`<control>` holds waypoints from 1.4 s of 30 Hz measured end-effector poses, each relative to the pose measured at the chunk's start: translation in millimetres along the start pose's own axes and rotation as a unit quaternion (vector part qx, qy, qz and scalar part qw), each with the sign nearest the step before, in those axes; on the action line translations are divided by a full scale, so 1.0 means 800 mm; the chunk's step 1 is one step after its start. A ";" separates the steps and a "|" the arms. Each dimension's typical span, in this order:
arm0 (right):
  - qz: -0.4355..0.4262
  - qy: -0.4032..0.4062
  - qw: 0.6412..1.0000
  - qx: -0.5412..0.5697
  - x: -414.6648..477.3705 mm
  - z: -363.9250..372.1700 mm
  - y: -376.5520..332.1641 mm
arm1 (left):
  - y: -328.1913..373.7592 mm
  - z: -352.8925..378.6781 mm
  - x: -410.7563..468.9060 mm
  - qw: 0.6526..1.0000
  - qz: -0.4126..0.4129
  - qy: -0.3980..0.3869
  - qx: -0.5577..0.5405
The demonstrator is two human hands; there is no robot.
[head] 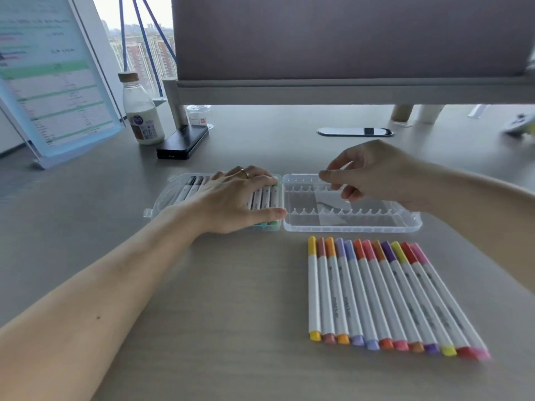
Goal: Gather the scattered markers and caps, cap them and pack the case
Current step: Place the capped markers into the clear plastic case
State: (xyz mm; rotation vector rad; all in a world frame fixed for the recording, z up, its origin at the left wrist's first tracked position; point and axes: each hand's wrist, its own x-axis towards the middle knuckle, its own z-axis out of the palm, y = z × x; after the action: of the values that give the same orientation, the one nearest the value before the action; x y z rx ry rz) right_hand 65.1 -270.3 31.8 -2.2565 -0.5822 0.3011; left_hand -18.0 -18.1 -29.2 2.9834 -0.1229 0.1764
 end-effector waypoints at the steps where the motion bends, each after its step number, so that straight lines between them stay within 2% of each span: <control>1: 0.002 -0.001 1.000 0.007 -0.005 -0.003 0.003 | 0.001 0.000 0.000 1.000 -0.001 -0.001 0.004; 14: 0.000 -0.034 0.999 -0.028 -0.051 -0.037 0.045 | 0.051 0.009 0.024 1.000 0.012 -0.003 0.008; 18: 0.001 -0.068 0.990 -0.123 -0.065 -0.056 0.054 | 0.056 0.011 0.031 1.000 0.018 -0.004 0.010; 23: 0.016 -0.126 0.962 -0.242 -0.093 -0.077 0.056 | 0.054 0.014 0.034 1.000 0.019 0.001 0.009; 27: 0.018 -0.143 0.942 -0.304 -0.103 -0.077 0.060 | 0.055 0.014 0.034 1.000 0.020 0.004 0.009; 42: -0.023 -0.122 0.937 -0.326 -0.105 -0.050 0.067 | 0.056 0.017 0.035 1.000 0.019 0.007 0.002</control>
State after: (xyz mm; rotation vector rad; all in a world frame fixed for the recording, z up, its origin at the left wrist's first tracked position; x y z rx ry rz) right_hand 24.7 -369.0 22.0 -2.8568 -0.9780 0.4137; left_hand 7.3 -66.0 -32.3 2.9851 -0.1770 0.2029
